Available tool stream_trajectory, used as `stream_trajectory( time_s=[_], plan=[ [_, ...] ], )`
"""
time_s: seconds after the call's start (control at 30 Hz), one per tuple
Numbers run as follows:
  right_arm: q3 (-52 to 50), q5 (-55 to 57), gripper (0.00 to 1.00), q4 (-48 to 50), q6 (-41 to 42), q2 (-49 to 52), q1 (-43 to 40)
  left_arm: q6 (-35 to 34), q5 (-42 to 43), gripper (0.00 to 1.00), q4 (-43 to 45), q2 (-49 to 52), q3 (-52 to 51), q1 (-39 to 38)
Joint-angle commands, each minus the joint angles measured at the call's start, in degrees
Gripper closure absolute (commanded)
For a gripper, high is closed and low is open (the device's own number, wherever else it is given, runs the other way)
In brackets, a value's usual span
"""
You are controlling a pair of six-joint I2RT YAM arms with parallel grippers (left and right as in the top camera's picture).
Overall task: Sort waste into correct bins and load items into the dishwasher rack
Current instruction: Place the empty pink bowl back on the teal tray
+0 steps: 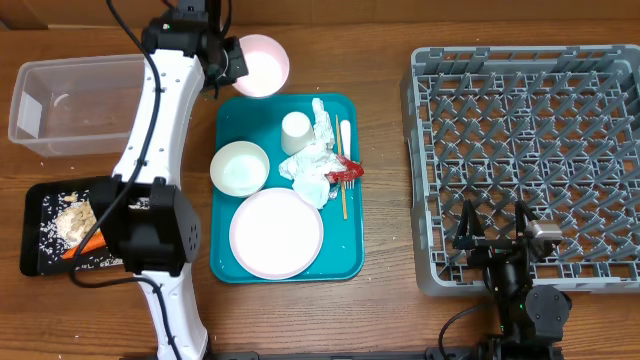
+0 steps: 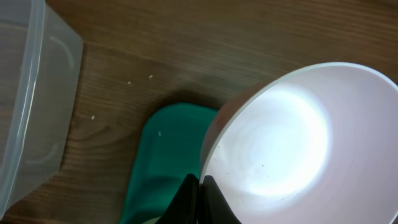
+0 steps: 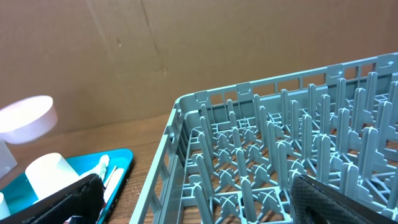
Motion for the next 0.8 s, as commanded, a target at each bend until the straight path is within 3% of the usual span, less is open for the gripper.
stream_trajectory(
  time_s=[0.0,0.1,0.33,0.57,0.6,0.7,0.77],
  plan=[
    [-0.59,0.17,0.0,0.28,-0.26,-0.46,-0.11,-2.36,-3.26,0.96,-1.33,1.95,-0.17,0.66],
    [-0.59,0.17,0.0,0.28,-0.24,-0.46,-0.11,-5.9,-7.85,0.96,-4.13,2.84,-0.17,0.96],
    [-0.59,0.2,0.0,0.28,-0.26,-0.46,-0.11,-5.88,-1.27,0.96,-9.2,5.68,-0.26,0.79],
    [-0.59,0.2,0.0,0.28,-0.24,-0.46,-0.11,-5.66,0.13,0.94,-11.76,10.14,-0.31,0.85],
    [-0.59,0.2,0.0,0.28,-0.24,-0.46,-0.11,-5.66,0.02,0.79,-11.74,10.14,-0.31,0.92],
    [-0.59,0.2,0.0,0.28,-0.24,-0.46,-0.11,-4.15,-0.33,0.56,-11.85,10.12,-0.31,1.01],
    [-0.59,0.2,0.0,0.28,-0.24,-0.46,-0.11,-1.84,-0.46,0.16,-11.96,10.05,-0.17,1.07]
  ],
)
